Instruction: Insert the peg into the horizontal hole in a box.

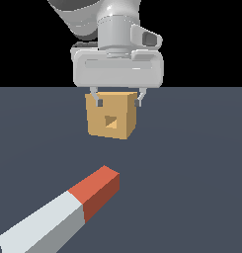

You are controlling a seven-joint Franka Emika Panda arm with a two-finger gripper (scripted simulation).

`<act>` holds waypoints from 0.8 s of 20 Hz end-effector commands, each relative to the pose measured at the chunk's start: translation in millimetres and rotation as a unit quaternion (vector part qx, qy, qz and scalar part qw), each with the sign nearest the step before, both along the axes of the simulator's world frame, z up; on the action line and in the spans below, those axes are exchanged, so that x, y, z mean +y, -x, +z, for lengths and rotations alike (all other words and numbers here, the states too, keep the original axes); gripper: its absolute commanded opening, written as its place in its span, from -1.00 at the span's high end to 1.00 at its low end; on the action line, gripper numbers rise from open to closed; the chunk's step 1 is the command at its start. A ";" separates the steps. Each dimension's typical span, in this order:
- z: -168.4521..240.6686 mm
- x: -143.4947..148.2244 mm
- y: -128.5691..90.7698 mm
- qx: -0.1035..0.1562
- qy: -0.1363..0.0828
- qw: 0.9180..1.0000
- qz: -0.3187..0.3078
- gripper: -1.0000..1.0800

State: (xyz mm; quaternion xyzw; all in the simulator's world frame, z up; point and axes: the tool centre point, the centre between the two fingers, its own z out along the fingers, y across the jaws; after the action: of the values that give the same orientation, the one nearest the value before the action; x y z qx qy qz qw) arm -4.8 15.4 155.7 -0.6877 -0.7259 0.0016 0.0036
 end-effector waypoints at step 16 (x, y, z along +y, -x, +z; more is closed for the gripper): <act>-46.0 -122.5 31.6 -0.002 0.002 0.981 -0.194 -0.92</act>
State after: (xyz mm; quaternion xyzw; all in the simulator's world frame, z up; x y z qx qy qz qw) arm -27.8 -86.9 117.5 -0.7961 -0.6052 0.0010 0.0013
